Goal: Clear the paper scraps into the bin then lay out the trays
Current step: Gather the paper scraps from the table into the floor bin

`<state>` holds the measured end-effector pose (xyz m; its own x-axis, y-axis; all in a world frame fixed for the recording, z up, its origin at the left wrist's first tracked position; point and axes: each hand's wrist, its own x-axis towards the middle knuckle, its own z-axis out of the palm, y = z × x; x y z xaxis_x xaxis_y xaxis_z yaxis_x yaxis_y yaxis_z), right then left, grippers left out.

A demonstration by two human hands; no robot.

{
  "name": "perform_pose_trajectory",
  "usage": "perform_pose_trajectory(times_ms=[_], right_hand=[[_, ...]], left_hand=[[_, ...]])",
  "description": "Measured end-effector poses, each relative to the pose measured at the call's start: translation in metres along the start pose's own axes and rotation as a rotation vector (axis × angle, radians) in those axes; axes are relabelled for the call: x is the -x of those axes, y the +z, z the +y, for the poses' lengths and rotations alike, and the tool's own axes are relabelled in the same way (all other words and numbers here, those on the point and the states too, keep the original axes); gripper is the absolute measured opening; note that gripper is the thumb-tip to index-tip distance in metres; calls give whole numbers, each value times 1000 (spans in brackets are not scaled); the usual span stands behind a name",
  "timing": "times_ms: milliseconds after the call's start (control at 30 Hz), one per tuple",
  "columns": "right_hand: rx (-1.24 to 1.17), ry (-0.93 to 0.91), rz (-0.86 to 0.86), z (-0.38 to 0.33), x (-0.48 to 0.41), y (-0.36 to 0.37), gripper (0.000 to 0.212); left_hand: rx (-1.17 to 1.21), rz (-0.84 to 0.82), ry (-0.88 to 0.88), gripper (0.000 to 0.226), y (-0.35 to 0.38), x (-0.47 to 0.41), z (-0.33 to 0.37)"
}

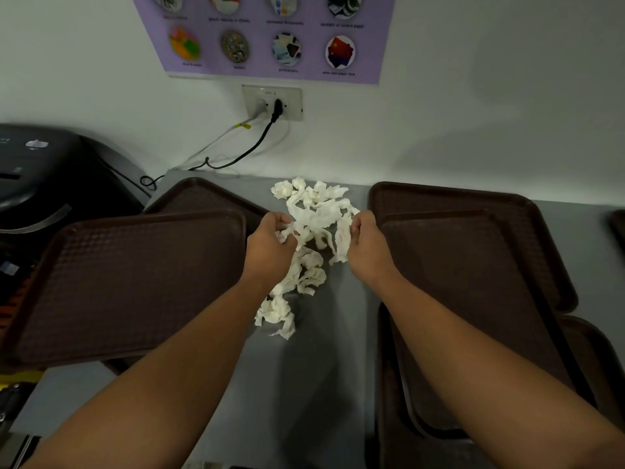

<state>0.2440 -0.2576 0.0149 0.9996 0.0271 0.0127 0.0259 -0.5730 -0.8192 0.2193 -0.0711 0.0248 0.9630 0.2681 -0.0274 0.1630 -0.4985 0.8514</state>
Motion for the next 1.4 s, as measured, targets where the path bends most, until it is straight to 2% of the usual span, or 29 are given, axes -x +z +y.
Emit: perform_pose_trajectory(times_ms=[133,267,300,367,467,567,600,700,767,933,1067,1200,1400], right_hand=[[-183,97,-106,1,9,-5,10],[-190,88,-229,-9,22,-4,40],[-139,59,-262,-12,25,-2,43],[-122,11,-320,-22,34,1,36],[-290,-19,-429,-41,47,13,18],[-209,-183,-427,-64,65,33,13],[-185,-229,-421,-72,72,42,16],[-184,-275,-468,-96,101,76,47],[-201,-318,-515,-112,126,99,56],[-173,-490,-726,-145,193,156,57],[-137,-575,-851,-161,243,201,58],[-73,-589,-945,-159,281,258,57],[94,-528,-955,-127,320,356,54]], left_hand=[[-83,-10,8,22,3,11,4],[-117,98,-20,57,-4,31,14],[-101,132,-27,59,-6,36,16],[-75,190,-36,61,-13,49,18],[-5,233,-66,59,-29,71,10],[-141,286,-34,40,-52,100,-6],[-149,331,-36,33,-60,112,-12],[-56,466,-85,23,-87,153,-30],[-113,541,-150,18,-107,181,-46],[-209,685,-321,62,-156,252,-92],[-133,783,-381,73,-185,300,-125],[-53,781,-558,65,-205,329,-177],[-67,627,-704,60,-212,346,-306]])
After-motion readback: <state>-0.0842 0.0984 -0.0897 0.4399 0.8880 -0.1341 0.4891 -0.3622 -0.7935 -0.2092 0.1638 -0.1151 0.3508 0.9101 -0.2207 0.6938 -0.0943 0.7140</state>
